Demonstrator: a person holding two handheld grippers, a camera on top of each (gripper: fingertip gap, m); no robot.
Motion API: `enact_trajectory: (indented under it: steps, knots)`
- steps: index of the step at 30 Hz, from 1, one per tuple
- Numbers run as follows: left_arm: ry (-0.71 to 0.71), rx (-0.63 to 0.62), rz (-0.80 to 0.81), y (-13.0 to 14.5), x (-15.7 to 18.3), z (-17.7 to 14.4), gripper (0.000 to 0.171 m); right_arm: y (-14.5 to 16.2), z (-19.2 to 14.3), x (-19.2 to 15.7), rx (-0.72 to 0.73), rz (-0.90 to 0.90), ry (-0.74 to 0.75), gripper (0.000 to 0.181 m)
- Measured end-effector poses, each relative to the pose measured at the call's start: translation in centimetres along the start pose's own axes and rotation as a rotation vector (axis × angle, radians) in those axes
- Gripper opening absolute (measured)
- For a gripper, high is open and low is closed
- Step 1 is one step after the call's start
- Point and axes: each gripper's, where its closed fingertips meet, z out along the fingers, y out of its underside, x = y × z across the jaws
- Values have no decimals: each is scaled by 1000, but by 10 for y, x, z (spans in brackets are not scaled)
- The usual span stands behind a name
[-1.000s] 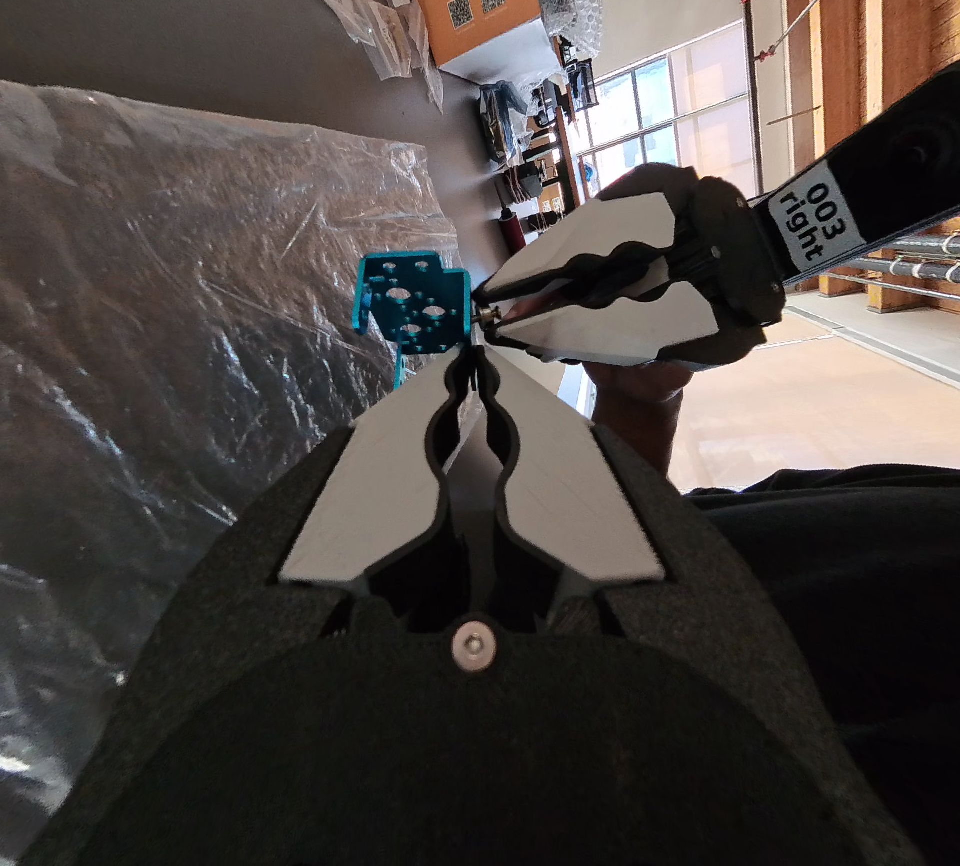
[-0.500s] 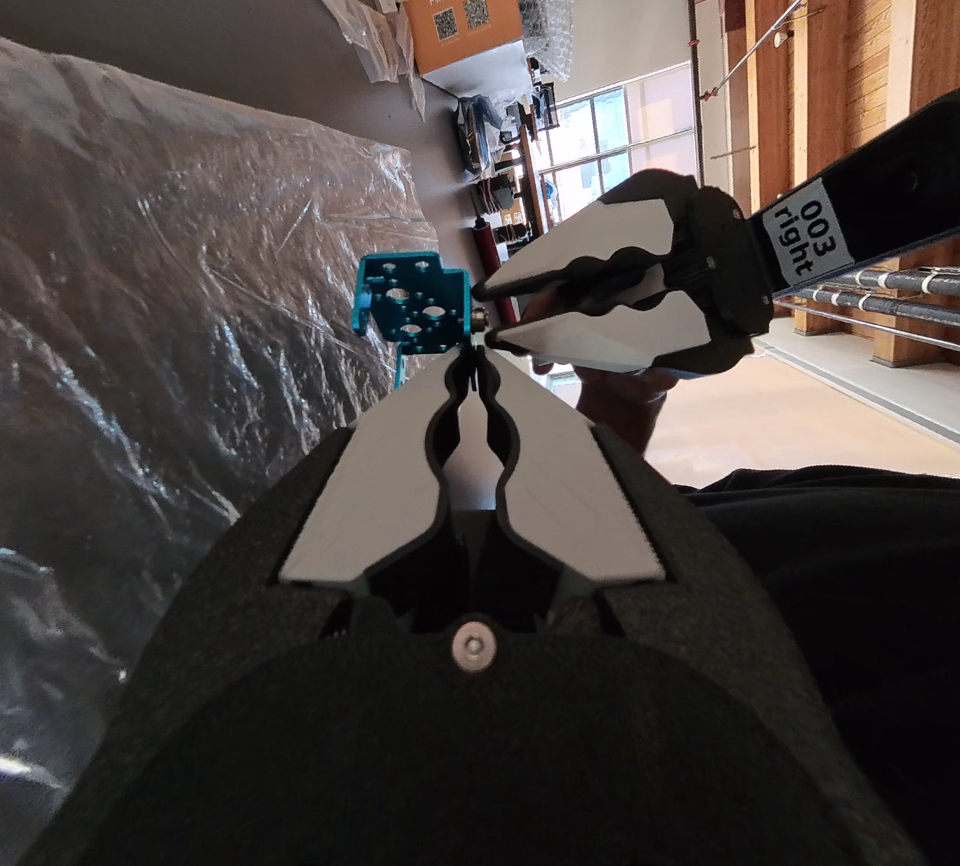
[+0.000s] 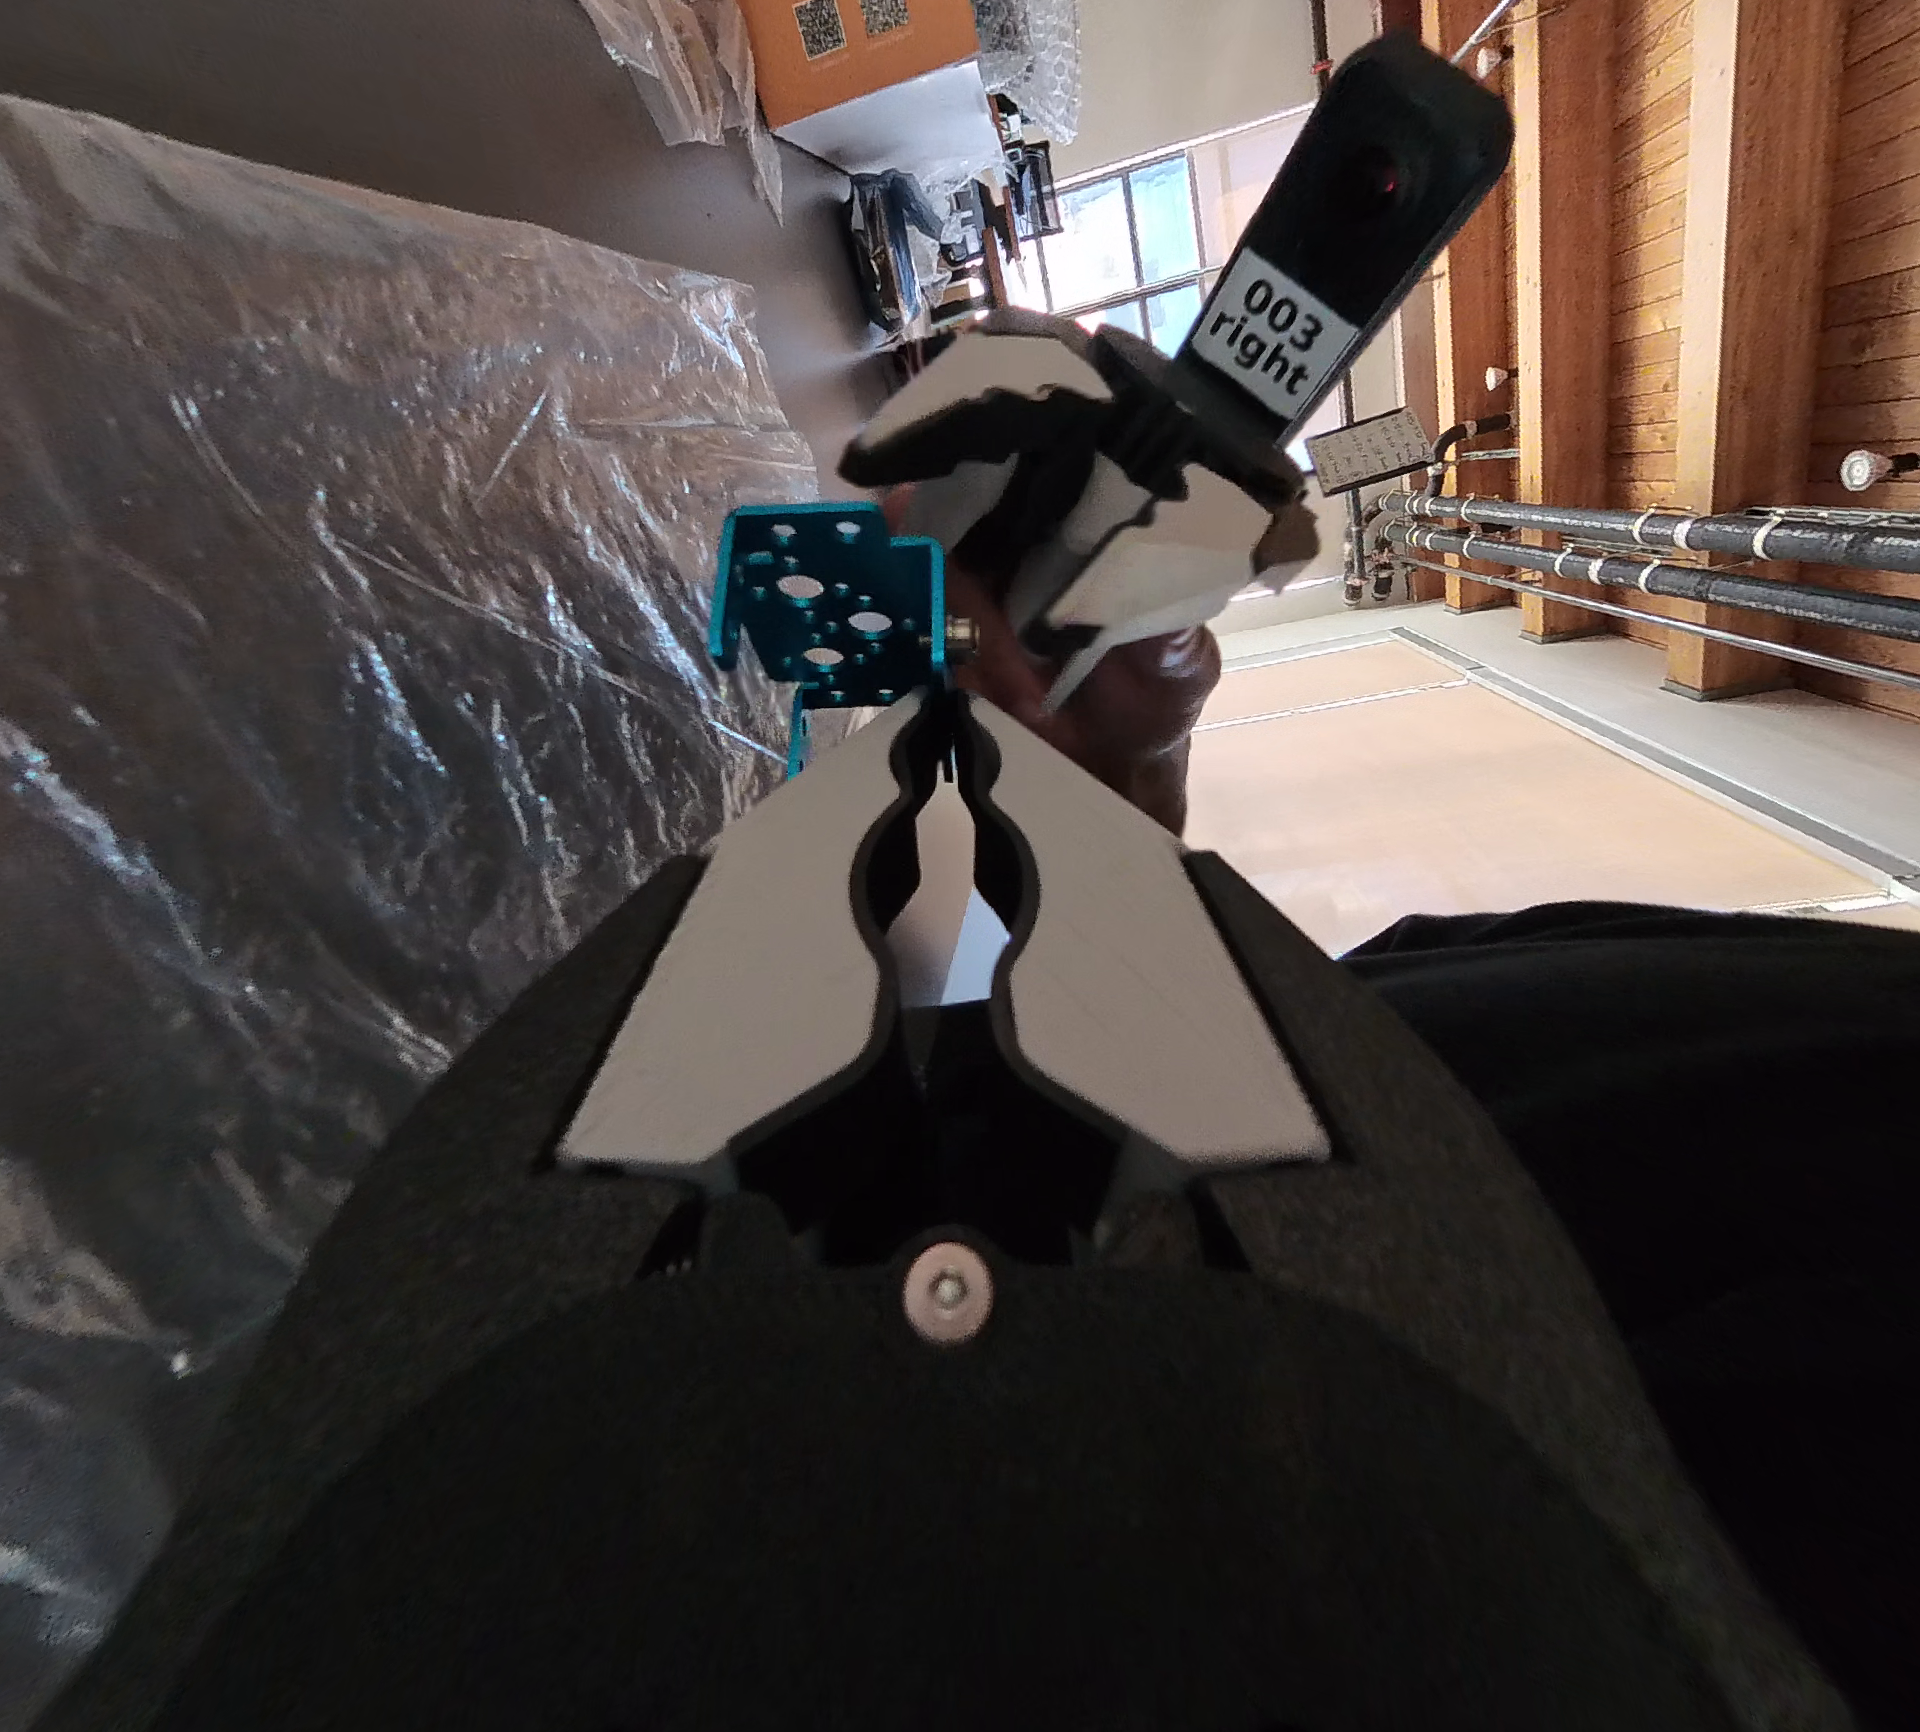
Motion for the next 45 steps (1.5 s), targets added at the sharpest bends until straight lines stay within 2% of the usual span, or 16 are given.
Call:
enact_trajectory:
  steps: [4, 9, 15, 20, 24, 27, 31, 33, 35, 38, 45]
  knots:
    - [-9, -7, 0, 1, 0, 1, 1, 6, 1, 6, -31, -39, 55, 35]
    - [-9, -11, -8, 2, 0, 2, 1, 1, -4, 1, 7, -31, 22, 35]
    - [-17, -16, -11, 3, -1, 3, 1, 8, -3, 8, -22, -49, 61, 36]
    - [-18, 3, -30, -5, -4, 0, 1, -5, -17, -10, 78, -163, 0, 43]
    - [4, 55, -68, -19, -5, -6, 0, 9, -18, 10, 26, -386, 226, 56]
    - [14, 81, -92, -25, -5, -5, 0, 8, -5, 7, 65, -501, 339, 56]
    - [65, 109, -139, -30, 2, -2, 1, 3, 3, 10, 112, -555, 450, 48]
    - [87, 113, -147, -30, 6, -1, 1, 2, 2, 13, 124, -570, 484, 33]
    - [88, 120, -134, -32, 9, 0, 1, -1, 1, 11, 147, -574, 481, 28]
    - [81, 118, -110, -34, 11, 1, 1, -3, -1, 11, 166, -593, 490, 28]
    - [171, 150, -167, -38, 25, -3, 1, -11, -10, 6, 252, -604, 493, 28]
